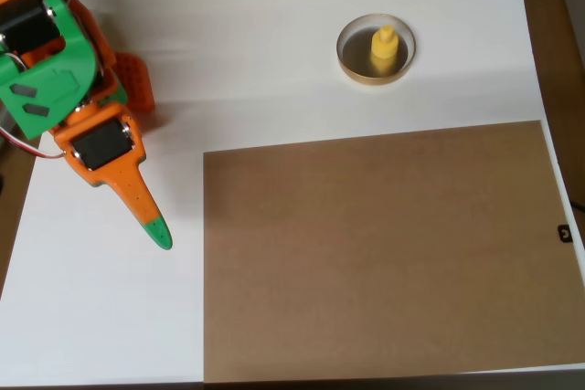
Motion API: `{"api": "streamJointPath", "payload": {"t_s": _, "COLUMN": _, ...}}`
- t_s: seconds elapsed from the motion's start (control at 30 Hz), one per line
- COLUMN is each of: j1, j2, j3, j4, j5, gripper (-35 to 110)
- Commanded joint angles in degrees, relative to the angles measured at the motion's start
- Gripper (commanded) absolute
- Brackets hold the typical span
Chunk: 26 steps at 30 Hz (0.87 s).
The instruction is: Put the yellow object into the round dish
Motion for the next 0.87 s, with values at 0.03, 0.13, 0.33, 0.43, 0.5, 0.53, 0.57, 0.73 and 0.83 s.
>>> {"api": "streamJointPath", "payload": {"t_s": 0.03, "j1": 1.76, "j2": 1.76, "j3": 0.88, "j4": 0.18, "j5": -0.26, "gripper": 27}}
{"api": "streamJointPath", "payload": {"t_s": 0.13, "j1": 2.55, "j2": 1.76, "j3": 2.46, "j4": -0.18, "j5": 0.00, "gripper": 27}}
{"api": "streamJointPath", "payload": {"t_s": 0.33, "j1": 3.78, "j2": 1.76, "j3": 4.22, "j4": -0.79, "j5": 1.23, "gripper": 27}}
{"api": "streamJointPath", "payload": {"t_s": 0.43, "j1": 4.13, "j2": 1.76, "j3": 5.10, "j4": -1.23, "j5": 1.49, "gripper": 26}}
{"api": "streamJointPath", "payload": {"t_s": 0.5, "j1": 4.39, "j2": 1.76, "j3": 5.45, "j4": -1.23, "j5": 1.23, "gripper": 24}}
{"api": "streamJointPath", "payload": {"t_s": 0.53, "j1": 4.75, "j2": 1.76, "j3": 5.45, "j4": -1.23, "j5": 1.58, "gripper": 22}}
{"api": "streamJointPath", "payload": {"t_s": 0.57, "j1": 5.19, "j2": 1.76, "j3": 5.62, "j4": -1.23, "j5": 1.76, "gripper": 21}}
{"api": "streamJointPath", "payload": {"t_s": 0.73, "j1": 8.96, "j2": 1.85, "j3": 6.06, "j4": -1.14, "j5": 2.90, "gripper": 19}}
{"api": "streamJointPath", "payload": {"t_s": 0.83, "j1": 10.63, "j2": 1.85, "j3": 5.98, "j4": -0.79, "j5": 3.25, "gripper": 17}}
